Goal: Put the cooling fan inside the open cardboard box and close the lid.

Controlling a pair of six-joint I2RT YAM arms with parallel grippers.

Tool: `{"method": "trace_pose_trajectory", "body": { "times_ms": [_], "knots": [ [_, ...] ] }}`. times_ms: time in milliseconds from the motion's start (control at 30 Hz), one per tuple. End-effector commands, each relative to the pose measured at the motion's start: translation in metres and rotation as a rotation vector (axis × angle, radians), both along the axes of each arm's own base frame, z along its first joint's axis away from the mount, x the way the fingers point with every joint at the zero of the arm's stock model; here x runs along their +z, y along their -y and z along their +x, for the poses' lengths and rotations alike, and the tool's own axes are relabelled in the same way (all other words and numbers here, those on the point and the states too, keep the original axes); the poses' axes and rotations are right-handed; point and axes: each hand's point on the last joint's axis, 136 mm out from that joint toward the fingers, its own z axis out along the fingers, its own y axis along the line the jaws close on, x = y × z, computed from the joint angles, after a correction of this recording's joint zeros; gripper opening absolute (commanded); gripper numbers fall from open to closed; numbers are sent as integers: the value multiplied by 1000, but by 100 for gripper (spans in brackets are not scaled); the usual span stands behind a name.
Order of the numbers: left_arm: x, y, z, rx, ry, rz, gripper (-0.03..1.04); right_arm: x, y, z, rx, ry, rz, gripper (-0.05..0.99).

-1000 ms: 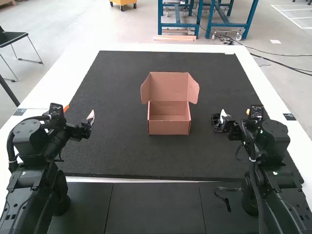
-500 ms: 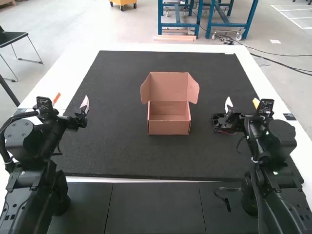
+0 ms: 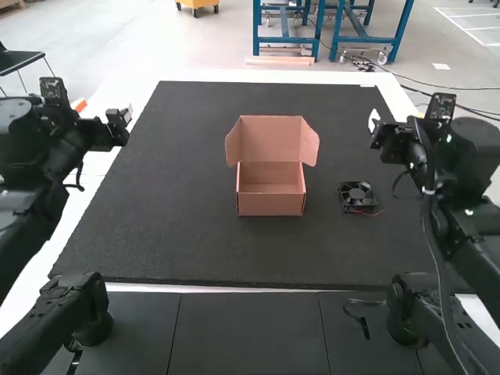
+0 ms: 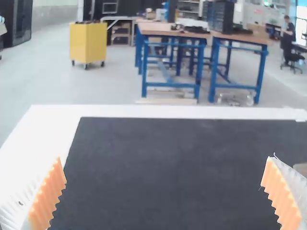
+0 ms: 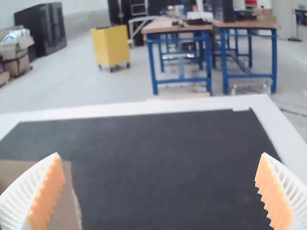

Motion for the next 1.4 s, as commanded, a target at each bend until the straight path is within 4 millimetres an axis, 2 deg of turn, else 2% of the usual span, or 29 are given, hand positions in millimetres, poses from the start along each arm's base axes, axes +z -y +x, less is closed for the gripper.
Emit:
{"method": "trace_pose_trajectory", "body": {
  "times_ms": [0, 100, 167, 233, 300, 400, 467, 500, 567, 633, 767, 867, 933, 1100, 1200, 1367],
  "knots": [
    [16, 0, 10, -13, -1, -7, 96, 34, 4, 8, -22, -16, 12, 91],
    [10, 3, 26, -39, -58, -11, 96, 38, 3, 24, -24, -144, 15, 91],
    [-10, 5, 39, -48, -177, -29, 96, 33, 3, 37, -32, -258, 16, 91],
    [-41, 9, 50, -67, -324, -36, 96, 24, 2, 46, -38, -357, 28, 91],
    [-63, 20, 55, -112, -422, -26, 96, 12, -4, 47, -14, -439, 66, 90],
    [-86, 36, 58, -165, -512, 25, 96, 11, -10, 47, 16, -448, 77, 90],
    [-88, 50, 58, -214, -532, 67, 96, 9, -3, 48, -20, -450, 67, 90],
    [-92, 59, 55, -249, -548, 105, 96, 1, -3, 46, -22, -486, 60, 91],
    [-89, 77, 54, -303, -547, 139, 96, -14, 1, 46, -43, -549, 49, 91],
    [-87, 90, 53, -342, -548, 164, 96, -40, 8, 41, -74, -641, 2, 91],
    [-79, 95, 56, -356, -547, 180, 96, -71, 22, 40, -120, -768, -66, 91],
    [-82, 97, 60, -363, -577, 183, 96, -97, 32, 39, -121, -885, -121, 91],
    [-87, 94, 61, -363, -603, 219, 96, -105, 40, 43, -112, -914, -158, 90],
    [-79, 92, 51, -403, -630, 317, 96, -111, 60, 57, -89, -956, -193, 90],
    [-58, 103, 39, -472, -602, 321, 96, -115, 67, 66, -72, -982, -165, 90],
    [-30, 112, 24, -504, -547, 324, 96, -136, 70, 73, -50, -1045, -148, 90]
  ]
}}
